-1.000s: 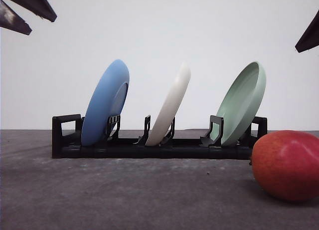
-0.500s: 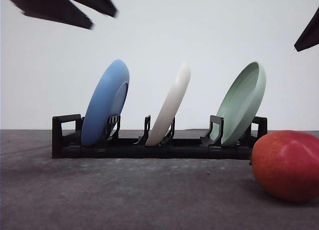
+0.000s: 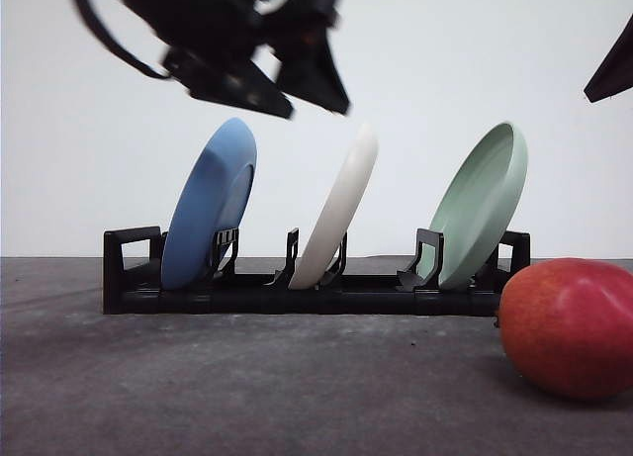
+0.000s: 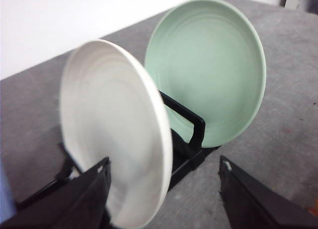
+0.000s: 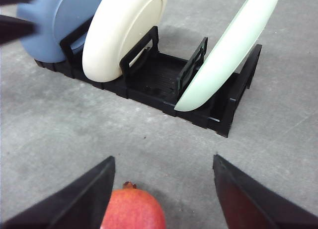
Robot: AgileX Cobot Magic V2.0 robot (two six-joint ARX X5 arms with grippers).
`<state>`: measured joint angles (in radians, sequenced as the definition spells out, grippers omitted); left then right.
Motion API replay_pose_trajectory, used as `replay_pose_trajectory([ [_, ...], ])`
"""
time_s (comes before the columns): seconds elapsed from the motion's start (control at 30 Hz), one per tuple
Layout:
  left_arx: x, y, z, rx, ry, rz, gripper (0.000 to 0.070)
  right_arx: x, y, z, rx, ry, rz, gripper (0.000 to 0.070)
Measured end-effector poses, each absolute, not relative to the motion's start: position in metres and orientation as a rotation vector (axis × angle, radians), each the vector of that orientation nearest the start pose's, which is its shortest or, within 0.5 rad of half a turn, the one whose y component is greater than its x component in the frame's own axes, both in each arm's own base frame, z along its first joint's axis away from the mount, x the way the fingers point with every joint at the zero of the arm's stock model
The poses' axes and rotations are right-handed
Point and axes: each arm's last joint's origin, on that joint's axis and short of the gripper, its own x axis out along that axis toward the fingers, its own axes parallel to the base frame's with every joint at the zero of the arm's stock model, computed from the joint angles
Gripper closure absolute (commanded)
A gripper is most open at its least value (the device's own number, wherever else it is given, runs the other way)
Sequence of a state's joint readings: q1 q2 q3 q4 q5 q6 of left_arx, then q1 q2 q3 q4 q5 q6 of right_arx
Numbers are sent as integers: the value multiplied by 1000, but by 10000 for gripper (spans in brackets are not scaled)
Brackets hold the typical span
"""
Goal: Place pomegranate in white plate
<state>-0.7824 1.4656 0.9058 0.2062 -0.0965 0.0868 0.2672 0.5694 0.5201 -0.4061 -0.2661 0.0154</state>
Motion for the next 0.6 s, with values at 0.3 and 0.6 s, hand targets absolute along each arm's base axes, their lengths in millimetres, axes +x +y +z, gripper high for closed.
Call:
replay_pose_trajectory([
  [0.3, 265, -261, 239, 283, 364, -637, 309, 125, 42, 252, 14, 465, 520, 307],
  [0.6, 277, -271, 228, 297, 392, -633, 320, 125, 42, 252, 14, 465, 520, 307],
])
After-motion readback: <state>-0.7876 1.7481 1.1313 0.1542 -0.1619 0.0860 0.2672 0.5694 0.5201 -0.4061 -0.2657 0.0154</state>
